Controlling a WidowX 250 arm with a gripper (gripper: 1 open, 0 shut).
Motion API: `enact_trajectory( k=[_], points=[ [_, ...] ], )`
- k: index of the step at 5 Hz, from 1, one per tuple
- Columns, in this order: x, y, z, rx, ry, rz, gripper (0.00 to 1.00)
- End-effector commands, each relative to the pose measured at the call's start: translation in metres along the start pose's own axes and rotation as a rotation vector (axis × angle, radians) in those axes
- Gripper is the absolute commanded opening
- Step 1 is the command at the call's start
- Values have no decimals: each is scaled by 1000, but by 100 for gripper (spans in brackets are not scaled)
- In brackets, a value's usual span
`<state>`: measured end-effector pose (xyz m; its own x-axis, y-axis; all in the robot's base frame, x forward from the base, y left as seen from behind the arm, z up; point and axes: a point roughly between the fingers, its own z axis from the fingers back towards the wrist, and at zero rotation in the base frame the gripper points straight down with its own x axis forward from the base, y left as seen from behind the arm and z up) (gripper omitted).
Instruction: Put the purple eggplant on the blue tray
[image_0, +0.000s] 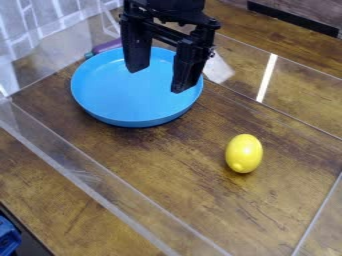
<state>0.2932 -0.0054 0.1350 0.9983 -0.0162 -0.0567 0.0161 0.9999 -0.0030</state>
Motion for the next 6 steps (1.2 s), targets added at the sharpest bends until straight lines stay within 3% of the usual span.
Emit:
enact_trajectory(
  k=[1,6],
  points=[
    [2,-3,-5,0,8,-13,100],
    [18,-26,-29,9,7,-110,100]
  ],
)
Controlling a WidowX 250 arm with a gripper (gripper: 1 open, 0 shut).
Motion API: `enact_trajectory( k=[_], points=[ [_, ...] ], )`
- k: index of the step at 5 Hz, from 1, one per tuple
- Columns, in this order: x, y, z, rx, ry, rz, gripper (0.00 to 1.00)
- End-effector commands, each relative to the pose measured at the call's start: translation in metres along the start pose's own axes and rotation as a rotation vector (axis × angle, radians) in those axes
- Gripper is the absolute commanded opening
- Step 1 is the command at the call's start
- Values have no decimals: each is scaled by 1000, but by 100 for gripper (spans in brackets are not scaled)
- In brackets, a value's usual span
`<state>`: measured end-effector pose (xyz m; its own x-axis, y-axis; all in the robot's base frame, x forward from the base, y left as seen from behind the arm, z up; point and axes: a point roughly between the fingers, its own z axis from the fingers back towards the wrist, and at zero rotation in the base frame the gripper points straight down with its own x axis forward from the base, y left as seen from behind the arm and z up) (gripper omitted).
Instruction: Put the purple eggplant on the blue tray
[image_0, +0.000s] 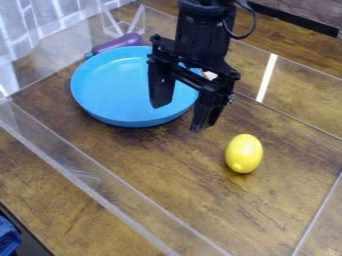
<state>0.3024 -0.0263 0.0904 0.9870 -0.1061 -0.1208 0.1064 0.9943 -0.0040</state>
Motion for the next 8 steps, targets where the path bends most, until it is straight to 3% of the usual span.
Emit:
enact_trajectory(
  k=[1,5,8],
  points=[
    [8,-7,12,5,-54,-30,100],
    [20,-15,-3,10,-49,-69,100],
    [32,-23,-12,31,-67,-97,100]
  ],
)
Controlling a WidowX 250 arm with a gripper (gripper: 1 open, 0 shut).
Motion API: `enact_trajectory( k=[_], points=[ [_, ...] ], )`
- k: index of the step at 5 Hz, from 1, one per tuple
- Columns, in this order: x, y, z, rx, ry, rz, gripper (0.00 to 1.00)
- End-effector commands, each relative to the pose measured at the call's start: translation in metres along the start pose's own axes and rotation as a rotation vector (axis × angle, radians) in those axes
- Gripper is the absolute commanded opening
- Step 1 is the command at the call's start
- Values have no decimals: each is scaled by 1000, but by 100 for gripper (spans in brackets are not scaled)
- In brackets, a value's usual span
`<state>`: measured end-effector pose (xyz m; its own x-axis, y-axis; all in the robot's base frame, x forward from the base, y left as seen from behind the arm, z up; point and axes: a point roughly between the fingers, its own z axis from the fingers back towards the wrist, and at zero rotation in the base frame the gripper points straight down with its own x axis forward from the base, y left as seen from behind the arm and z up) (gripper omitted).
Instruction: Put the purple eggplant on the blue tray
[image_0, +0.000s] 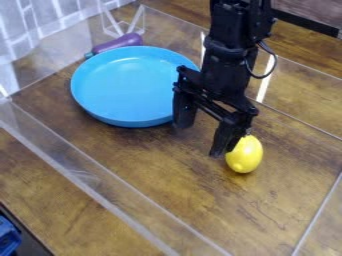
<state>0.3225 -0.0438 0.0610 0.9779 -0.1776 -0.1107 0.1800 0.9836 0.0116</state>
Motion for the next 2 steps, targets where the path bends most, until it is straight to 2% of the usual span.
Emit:
enact_trajectory(
  k=[1,2],
  points=[
    [11,-9,14,19,-64,-37,100],
    [12,-13,13,26,-68,-44,100]
  ],
)
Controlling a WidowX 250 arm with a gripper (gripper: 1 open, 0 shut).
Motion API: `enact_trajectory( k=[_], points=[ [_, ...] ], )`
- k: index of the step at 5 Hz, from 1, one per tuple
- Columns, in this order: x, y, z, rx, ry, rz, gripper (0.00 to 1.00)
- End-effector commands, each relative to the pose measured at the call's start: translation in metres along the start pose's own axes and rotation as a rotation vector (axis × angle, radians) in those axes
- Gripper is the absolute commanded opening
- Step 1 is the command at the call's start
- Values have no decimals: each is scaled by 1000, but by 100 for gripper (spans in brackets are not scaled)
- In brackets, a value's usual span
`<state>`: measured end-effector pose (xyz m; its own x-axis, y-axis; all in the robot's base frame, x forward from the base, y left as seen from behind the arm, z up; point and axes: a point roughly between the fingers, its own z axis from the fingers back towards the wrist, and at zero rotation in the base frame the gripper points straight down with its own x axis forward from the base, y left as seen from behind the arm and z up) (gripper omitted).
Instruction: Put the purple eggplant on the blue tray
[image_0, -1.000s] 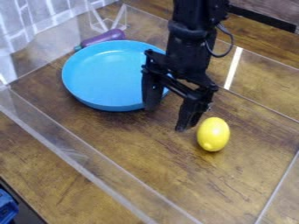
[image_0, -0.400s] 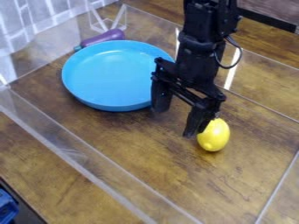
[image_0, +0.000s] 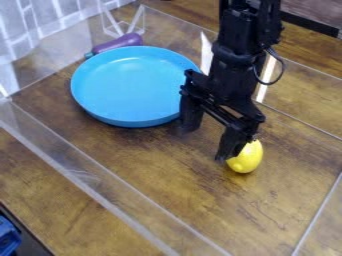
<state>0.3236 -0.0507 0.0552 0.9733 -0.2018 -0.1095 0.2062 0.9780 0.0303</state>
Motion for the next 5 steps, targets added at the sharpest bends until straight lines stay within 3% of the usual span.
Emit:
enact_trajectory(
  k=[1,5],
  points=[
    [13,-10,18,19,-79,-32,100],
    [28,-20,7,53,-106,-53,100]
  ],
)
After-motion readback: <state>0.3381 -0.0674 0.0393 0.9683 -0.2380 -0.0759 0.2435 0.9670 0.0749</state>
